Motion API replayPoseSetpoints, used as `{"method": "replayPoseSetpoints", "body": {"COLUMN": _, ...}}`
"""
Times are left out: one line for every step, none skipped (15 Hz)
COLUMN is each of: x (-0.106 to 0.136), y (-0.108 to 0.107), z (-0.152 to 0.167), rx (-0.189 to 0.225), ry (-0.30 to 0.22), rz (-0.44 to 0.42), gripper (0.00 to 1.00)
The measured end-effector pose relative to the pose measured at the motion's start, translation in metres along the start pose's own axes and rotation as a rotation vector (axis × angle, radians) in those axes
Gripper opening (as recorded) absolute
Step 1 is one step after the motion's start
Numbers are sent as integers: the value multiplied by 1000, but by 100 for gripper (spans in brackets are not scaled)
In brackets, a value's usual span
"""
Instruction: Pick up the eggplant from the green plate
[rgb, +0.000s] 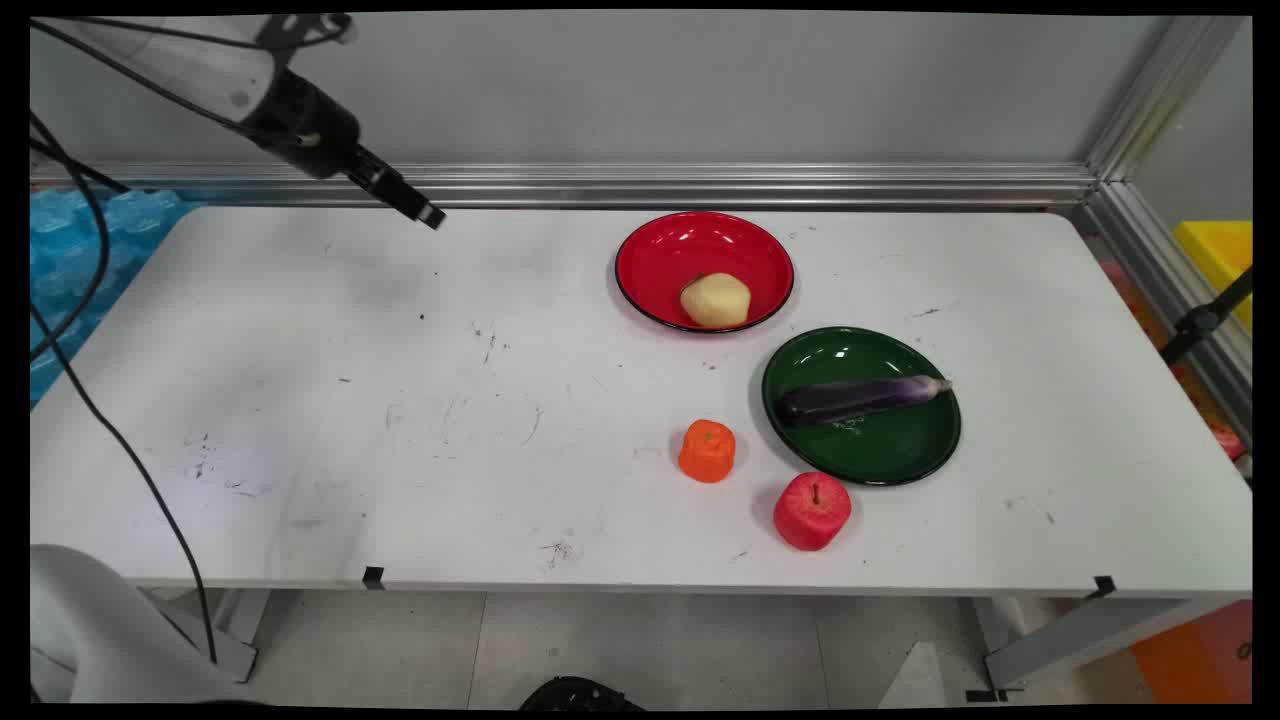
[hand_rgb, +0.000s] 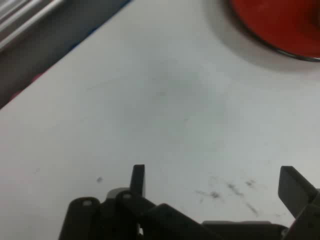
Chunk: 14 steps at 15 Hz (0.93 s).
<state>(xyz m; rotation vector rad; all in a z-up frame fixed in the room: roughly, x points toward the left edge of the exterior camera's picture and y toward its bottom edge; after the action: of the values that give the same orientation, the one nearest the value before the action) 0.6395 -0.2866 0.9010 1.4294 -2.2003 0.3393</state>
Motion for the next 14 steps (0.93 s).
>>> {"method": "replayPoseSetpoints", "body": {"x": 2, "y": 4, "z": 2, "rx": -11, "ry": 0, "rz": 23, "gripper": 100}}
{"method": "replayPoseSetpoints", "body": {"x": 7, "y": 10, "z": 5, "rx": -27, "ry": 3, "rz": 60, "gripper": 100}}
{"method": "replayPoseSetpoints", "body": {"x": 12, "y": 17, "z": 7, "rx": -43, "ry": 8, "rz": 99, "gripper": 100}}
{"method": "replayPoseSetpoints", "body": {"x": 18, "y": 23, "z": 9, "rx": -57, "ry": 14, "rz": 132, "gripper": 100}}
{"method": "replayPoseSetpoints", "body": {"x": 24, "y": 32, "z": 11, "rx": -73, "ry": 22, "rz": 172, "gripper": 100}}
{"method": "replayPoseSetpoints", "body": {"x": 30, "y": 40, "z": 14, "rx": -90, "ry": 30, "rz": 213, "gripper": 100}}
{"method": "replayPoseSetpoints", "body": {"x": 38, "y": 50, "z": 17, "rx": -110, "ry": 38, "rz": 259, "gripper": 100}}
{"method": "replayPoseSetpoints", "body": {"x": 47, "y": 61, "z": 22, "rx": -133, "ry": 49, "rz": 309, "gripper": 100}}
{"method": "replayPoseSetpoints", "body": {"x": 54, "y": 71, "z": 26, "rx": -151, "ry": 58, "rz": 347, "gripper": 100}}
{"method": "replayPoseSetpoints", "body": {"x": 62, "y": 80, "z": 31, "rx": -169, "ry": 67, "rz": 384, "gripper": 100}}
{"method": "replayPoseSetpoints", "body": {"x": 70, "y": 90, "z": 36, "rx": -185, "ry": 77, "rz": 416, "gripper": 100}}
{"method": "replayPoseSetpoints", "body": {"x": 79, "y": 100, "z": 42, "rx": -201, "ry": 87, "rz": 447, "gripper": 100}}
{"method": "replayPoseSetpoints", "body": {"x": 87, "y": 110, "z": 48, "rx": -217, "ry": 97, "rz": 474, "gripper": 100}}
{"method": "replayPoseSetpoints", "body": {"x": 94, "y": 118, "z": 54, "rx": -231, "ry": 103, "rz": 493, "gripper": 100}}
